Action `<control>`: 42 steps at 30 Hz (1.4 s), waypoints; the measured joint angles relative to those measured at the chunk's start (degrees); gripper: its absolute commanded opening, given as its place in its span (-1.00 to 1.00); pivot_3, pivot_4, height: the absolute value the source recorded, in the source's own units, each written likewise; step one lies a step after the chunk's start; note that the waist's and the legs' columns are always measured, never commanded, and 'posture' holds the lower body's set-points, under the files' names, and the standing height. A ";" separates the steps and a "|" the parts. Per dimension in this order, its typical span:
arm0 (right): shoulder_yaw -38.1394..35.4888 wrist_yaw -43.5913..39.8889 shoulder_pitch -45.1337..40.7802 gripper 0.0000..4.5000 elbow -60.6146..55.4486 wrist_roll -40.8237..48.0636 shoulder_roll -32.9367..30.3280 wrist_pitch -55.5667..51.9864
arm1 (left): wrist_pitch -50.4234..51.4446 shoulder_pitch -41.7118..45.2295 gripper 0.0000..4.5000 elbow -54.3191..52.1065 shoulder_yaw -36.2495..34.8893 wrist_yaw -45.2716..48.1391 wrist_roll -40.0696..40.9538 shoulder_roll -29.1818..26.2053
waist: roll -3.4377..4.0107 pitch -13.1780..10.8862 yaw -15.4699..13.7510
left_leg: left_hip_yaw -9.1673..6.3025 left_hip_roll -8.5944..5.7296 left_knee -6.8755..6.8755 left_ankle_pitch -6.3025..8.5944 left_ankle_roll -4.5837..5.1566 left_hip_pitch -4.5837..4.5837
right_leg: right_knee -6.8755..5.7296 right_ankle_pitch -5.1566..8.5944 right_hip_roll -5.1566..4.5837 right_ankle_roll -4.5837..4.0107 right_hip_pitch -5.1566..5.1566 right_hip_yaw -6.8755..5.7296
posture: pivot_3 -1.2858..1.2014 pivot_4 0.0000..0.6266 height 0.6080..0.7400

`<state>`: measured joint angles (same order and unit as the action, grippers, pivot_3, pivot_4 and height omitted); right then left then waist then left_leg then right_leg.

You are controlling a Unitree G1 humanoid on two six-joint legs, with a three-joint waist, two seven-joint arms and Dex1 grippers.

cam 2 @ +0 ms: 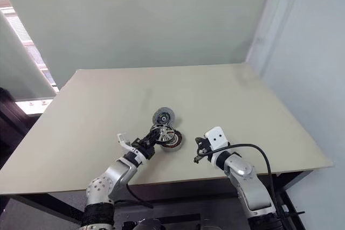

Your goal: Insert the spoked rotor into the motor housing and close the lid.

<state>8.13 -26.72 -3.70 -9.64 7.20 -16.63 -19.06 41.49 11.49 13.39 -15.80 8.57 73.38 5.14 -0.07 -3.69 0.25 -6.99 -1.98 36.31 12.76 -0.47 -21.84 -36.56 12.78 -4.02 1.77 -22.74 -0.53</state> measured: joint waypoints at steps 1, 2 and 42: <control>0.00 0.31 0.14 -1.00 -0.10 -0.08 -0.01 0.00 | -0.40 0.95 -0.85 1.71 0.07 0.41 -0.91 0.16 | 0.00 0.00 -0.02 | -0.01 0.00 -0.01 -0.01 0.01 -0.01 | -0.01 0.00 0.01 0.00 -0.01 0.00 | 0.03 -1.00 1.00; -0.02 0.41 0.31 -1.00 -0.20 -0.13 -0.01 0.00 | -0.78 1.74 -0.85 2.92 0.08 0.84 -1.59 0.34 | 0.00 0.00 -0.04 | -0.01 0.00 -0.01 -0.01 0.01 -0.01 | -0.02 0.00 0.01 0.00 -0.02 0.00 | 0.03 -1.00 1.00; -0.06 1.62 3.97 -1.00 -3.62 -0.48 0.04 -0.60 | -6.32 9.41 -0.85 15.46 -3.76 6.64 -14.22 3.06 | -0.01 0.01 -0.09 | 0.03 0.00 0.01 -0.02 0.06 -0.05 | -0.08 -0.06 0.04 0.10 -0.08 0.05 | 0.03 -1.00 1.00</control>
<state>8.07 -25.10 0.27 -13.26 6.72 -16.59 -19.66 35.17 20.90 28.85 -19.56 15.21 59.16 8.20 -0.08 -3.68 0.16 -6.95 -1.98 36.33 12.74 -0.41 -21.89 -36.64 12.72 -3.98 1.87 -22.81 -0.48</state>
